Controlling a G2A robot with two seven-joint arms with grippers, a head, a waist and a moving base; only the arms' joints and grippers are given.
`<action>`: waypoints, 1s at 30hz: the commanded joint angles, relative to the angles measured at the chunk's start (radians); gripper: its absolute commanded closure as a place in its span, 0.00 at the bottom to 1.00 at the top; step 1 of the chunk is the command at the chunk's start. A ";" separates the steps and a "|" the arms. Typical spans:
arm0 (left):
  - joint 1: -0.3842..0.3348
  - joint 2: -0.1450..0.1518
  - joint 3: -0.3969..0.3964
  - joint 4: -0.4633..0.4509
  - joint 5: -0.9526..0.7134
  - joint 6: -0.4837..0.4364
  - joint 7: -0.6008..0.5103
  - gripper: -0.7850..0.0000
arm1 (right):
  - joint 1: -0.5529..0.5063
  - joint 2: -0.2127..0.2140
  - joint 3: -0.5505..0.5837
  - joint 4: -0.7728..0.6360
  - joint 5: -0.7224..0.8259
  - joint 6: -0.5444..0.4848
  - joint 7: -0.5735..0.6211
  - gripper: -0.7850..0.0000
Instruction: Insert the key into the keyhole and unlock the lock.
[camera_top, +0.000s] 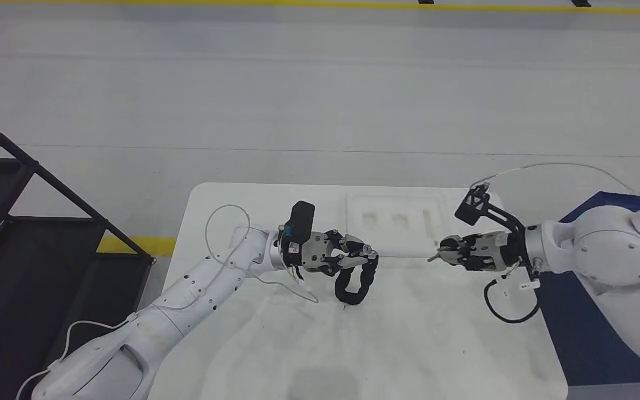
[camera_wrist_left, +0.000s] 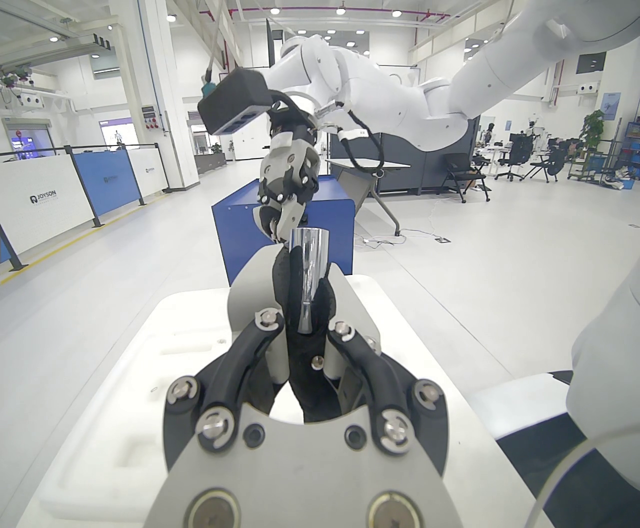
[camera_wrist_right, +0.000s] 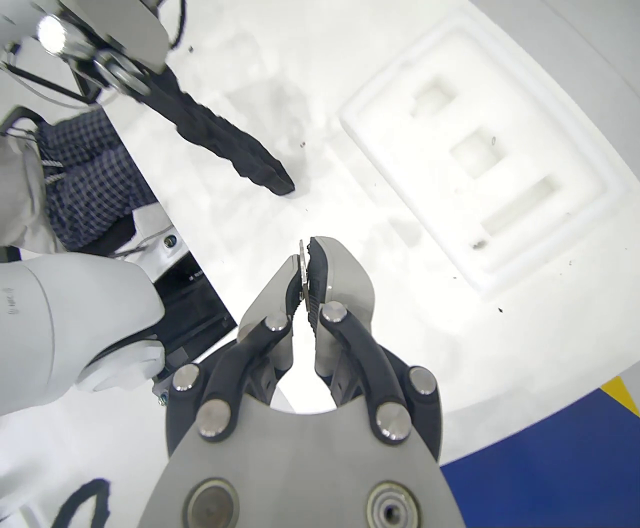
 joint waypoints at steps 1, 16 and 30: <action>0.000 0.000 0.000 0.000 0.000 0.000 0.000 1.00 | -0.072 0.011 0.063 -0.023 0.035 0.014 -0.033 1.00; 0.000 0.000 0.000 0.000 0.000 0.000 0.000 1.00 | -0.262 0.031 0.220 -0.091 0.133 0.038 -0.125 1.00; 0.003 -0.013 0.005 -0.151 0.155 0.131 -0.100 1.00 | -0.274 0.035 0.293 -0.259 0.160 0.301 -0.093 1.00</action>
